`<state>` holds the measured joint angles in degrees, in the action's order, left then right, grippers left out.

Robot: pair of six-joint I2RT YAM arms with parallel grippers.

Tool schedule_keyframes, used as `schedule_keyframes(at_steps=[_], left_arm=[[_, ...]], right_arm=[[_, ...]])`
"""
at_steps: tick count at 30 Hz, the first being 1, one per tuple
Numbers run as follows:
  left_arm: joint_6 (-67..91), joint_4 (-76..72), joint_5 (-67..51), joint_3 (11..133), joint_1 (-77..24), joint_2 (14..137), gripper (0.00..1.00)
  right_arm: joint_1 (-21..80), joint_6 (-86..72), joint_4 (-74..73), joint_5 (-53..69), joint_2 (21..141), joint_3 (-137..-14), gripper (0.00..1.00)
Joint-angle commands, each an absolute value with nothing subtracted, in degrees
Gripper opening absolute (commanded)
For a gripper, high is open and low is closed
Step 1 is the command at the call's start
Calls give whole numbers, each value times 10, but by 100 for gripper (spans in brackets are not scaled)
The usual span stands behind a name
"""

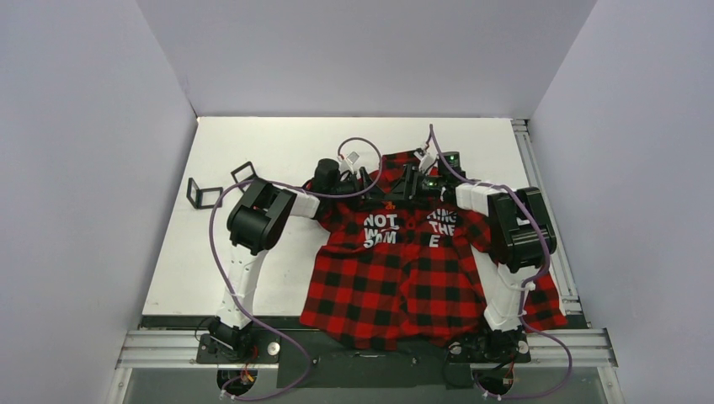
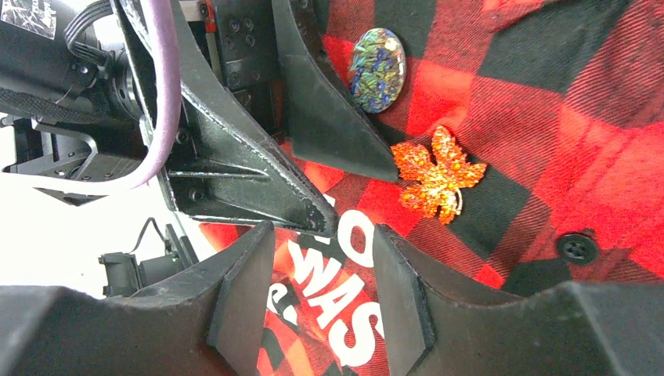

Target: Remove the brooch from the garment

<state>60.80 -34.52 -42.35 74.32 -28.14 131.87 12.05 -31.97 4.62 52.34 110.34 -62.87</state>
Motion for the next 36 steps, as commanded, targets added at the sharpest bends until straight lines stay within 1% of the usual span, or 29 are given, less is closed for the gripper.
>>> schedule_keyframes(at_steps=[1, 5, 7, 10, 13, 17, 19, 20, 23, 26, 29, 36], left_arm=[[592, -351, -405, 727, -272, 1284, 57], [592, -352, -402, 721, -270, 1280, 56], [589, -348, -397, 718, -268, 1278, 53], [582, -332, -387, 719, -266, 1278, 43], [583, -334, -387, 718, -266, 1280, 41], [571, -323, -379, 717, -267, 1276, 39], [560, -304, -371, 723, -267, 1276, 34], [556, -301, -369, 725, -267, 1276, 29], [550, -295, -368, 735, -269, 1282, 22], [548, -298, -369, 739, -272, 1282, 19], [557, -336, -373, 727, -273, 1274, 16], [576, -397, -396, 721, -275, 1266, 14]], right_arm=[[136, -332, 95, 542, 1111, -626, 45], [144, -342, 99, 543, 1118, -637, 46], [138, -341, 99, 536, 1109, -637, 46], [123, -326, 69, 495, 1091, -642, 46], [113, -292, 27, 433, 1091, -658, 50], [114, -285, 12, 394, 1102, -676, 57], [115, -286, 11, 387, 1109, -683, 58], [115, -288, 11, 386, 1115, -685, 58], [115, -293, 13, 388, 1127, -695, 58], [115, -306, 24, 396, 1136, -698, 58], [114, -315, 34, 401, 1141, -697, 58], [115, -326, 41, 413, 1151, -697, 58]])
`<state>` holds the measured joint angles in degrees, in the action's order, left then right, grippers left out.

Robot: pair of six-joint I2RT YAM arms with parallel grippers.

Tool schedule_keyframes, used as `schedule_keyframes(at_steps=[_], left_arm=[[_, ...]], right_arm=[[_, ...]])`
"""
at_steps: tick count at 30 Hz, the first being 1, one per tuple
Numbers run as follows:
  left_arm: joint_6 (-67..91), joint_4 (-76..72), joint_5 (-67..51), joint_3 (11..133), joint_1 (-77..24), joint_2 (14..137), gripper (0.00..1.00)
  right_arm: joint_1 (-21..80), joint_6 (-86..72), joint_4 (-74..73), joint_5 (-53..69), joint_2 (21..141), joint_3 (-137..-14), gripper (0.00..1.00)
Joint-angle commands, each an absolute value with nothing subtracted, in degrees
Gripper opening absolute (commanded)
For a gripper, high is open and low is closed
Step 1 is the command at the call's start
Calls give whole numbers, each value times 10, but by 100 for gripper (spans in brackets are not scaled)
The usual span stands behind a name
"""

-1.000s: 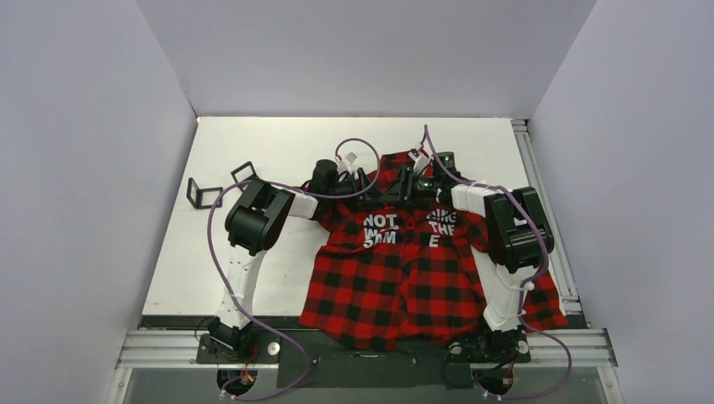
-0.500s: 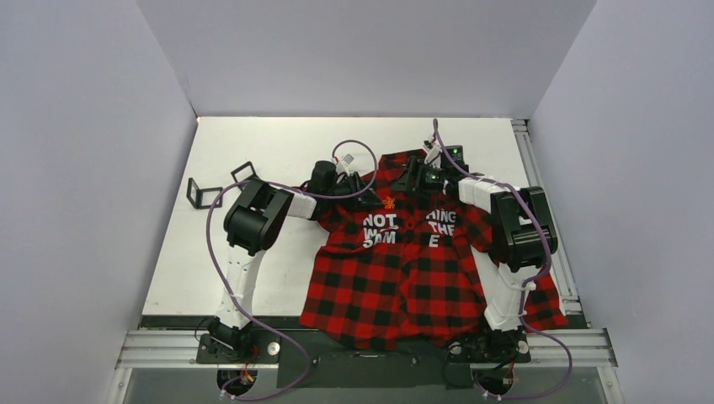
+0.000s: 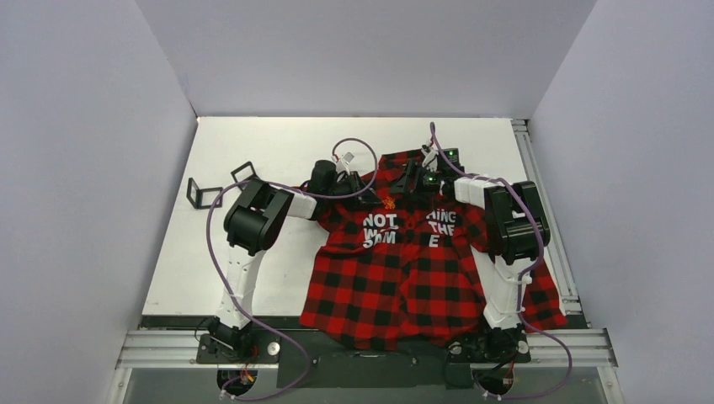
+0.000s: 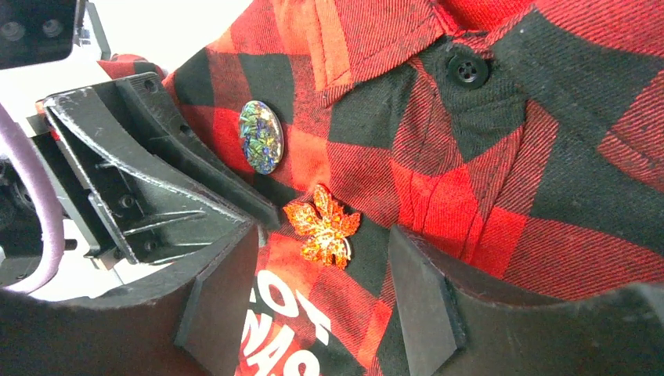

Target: Remove the brooch from the garment

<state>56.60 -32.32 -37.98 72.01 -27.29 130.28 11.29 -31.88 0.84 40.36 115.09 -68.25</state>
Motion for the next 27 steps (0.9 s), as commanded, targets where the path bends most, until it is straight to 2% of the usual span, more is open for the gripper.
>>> schedule_keyframes(at_steps=[1, 9, 27], left_arm=[[582, -418, -400, 720, -276, 1269, 14], [590, -406, -400, 744, -284, 1295, 13], [537, -260, -350, 797, -279, 1347, 10]], right_arm=[[115, -326, 41, 413, 1152, -697, 58], [115, -340, 53, 425, 1158, -697, 57], [123, -363, 67, 441, 1178, -702, 57]])
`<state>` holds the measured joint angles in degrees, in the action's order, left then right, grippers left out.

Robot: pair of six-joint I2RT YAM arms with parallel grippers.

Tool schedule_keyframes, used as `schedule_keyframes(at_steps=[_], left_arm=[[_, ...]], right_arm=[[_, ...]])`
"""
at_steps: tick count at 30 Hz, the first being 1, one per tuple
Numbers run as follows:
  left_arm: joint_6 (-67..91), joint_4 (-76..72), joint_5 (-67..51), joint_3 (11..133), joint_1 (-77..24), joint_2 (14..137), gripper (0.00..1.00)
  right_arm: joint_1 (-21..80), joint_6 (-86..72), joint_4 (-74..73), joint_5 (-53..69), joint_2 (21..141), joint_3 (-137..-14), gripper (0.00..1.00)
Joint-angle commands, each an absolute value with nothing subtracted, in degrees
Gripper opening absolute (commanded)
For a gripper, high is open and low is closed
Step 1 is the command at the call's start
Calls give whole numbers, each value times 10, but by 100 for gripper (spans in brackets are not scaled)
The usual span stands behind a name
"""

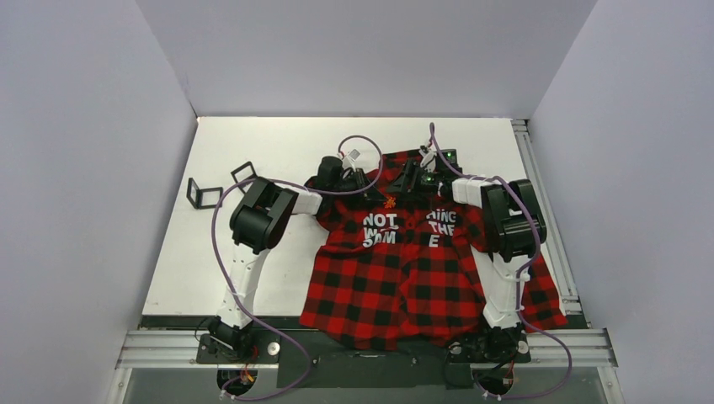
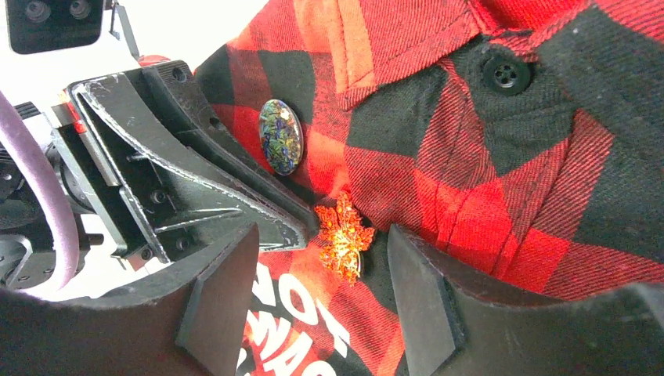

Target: Remove the brooch from the garment

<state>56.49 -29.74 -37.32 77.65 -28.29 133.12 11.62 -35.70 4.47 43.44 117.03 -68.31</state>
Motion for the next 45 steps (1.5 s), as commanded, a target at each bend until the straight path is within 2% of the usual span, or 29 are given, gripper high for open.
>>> schedule_keyframes(at_steps=[1, 7, 10, 15, 22, 25, 35, 40, 45], left_arm=[[536, -258, -350, 797, -280, 1348, 10], [531, -253, -353, 799, -279, 1349, 10], [545, -286, -365, 789, -275, 1343, 16], [562, -325, -378, 762, -268, 1316, 35], [552, -307, -376, 734, -264, 1272, 41], [546, -291, -373, 727, -264, 1264, 46], [552, -313, -378, 693, -255, 1250, 51], [553, -326, -385, 678, -253, 1237, 57], [559, -329, -391, 665, -253, 1231, 52]], right_arm=[[124, -364, 66, 441, 1180, -703, 57], [135, -381, 77, 459, 1188, -712, 54], [142, -404, 97, 479, 1184, -707, 51], [151, -426, 132, 498, 1166, -689, 50], [166, -442, 150, 509, 1162, -677, 50], [174, -447, 154, 513, 1168, -677, 51], [192, -467, 174, 516, 1168, -670, 57], [197, -491, 196, 518, 1163, -666, 62], [201, -510, 211, 517, 1165, -657, 66]])
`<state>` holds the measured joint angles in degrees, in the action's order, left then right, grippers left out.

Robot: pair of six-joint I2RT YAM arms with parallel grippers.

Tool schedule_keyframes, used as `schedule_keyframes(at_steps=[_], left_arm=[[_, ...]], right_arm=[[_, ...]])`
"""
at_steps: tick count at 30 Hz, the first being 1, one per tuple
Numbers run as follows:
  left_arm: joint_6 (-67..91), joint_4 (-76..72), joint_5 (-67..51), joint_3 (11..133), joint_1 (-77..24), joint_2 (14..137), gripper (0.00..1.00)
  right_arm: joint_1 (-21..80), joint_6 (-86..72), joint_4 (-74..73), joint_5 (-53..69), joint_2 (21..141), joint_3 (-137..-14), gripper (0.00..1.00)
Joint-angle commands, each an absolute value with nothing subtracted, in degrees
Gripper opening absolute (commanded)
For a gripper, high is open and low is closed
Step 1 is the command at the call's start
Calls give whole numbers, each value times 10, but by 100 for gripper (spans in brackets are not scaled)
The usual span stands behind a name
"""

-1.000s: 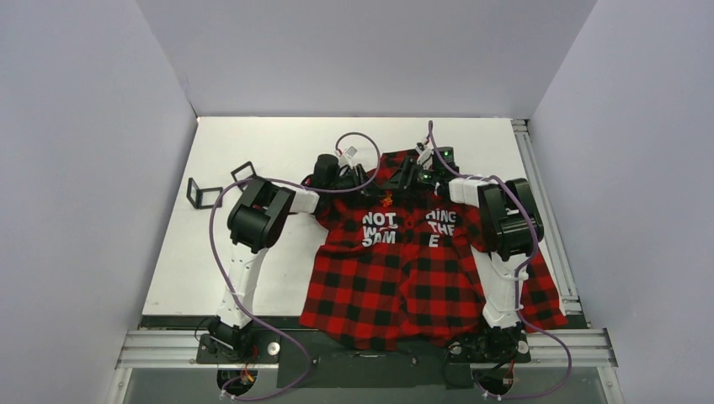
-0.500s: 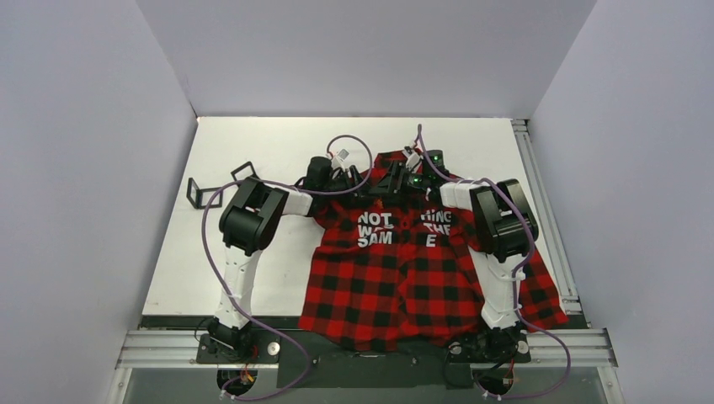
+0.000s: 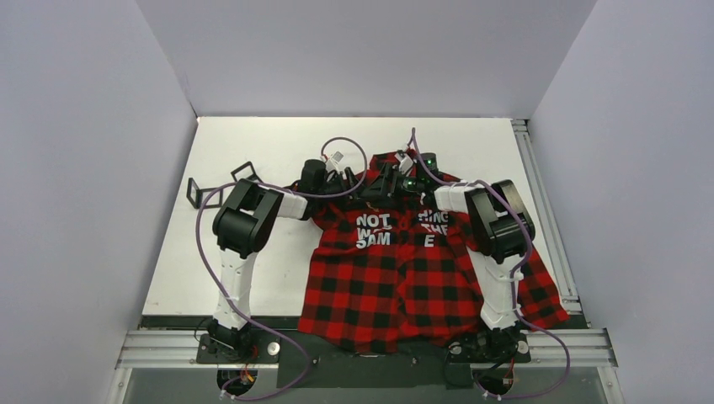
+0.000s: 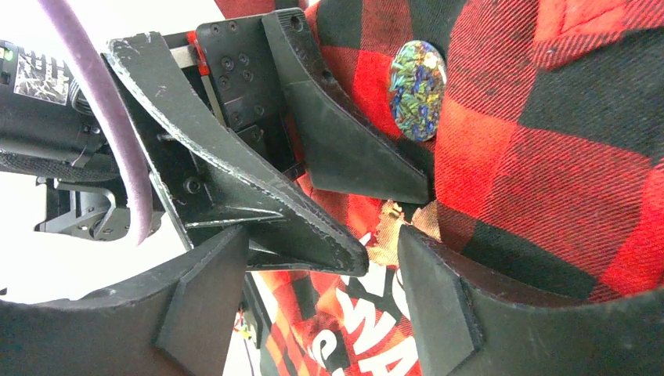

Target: Remove the brooch from the garment

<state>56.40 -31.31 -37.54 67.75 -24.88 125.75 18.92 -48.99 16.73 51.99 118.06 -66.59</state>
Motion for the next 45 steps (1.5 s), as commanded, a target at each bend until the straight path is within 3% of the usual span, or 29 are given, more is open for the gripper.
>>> schedule_keyframes(at_steps=[1, 6, 11, 19, 24, 27, 35, 45], left_arm=[[559, -330, -392, 663, -253, 1230, 51], [561, -336, -400, 646, -254, 1224, 39], [554, -339, -404, 634, -253, 1212, 34], [544, -329, -396, 629, -253, 1210, 14], [531, -321, -396, 626, -253, 1211, 6], [515, -318, -396, 627, -253, 1210, 0], [431, -300, -386, 635, -253, 1200, 0], [430, -387, -444, 619, -245, 1212, 0]], right_arm=[[201, -514, 212, 517, 1169, -657, 66], [200, -527, 230, 516, 1173, -650, 67], [198, -528, 239, 514, 1164, -650, 68], [177, -528, 243, 515, 1146, -650, 66], [158, -504, 226, 513, 1133, -652, 60], [154, -433, 125, 494, 1127, -673, 56], [151, -261, -28, 439, 1127, -714, 51], [146, -270, -6, 516, 1157, -718, 53]])
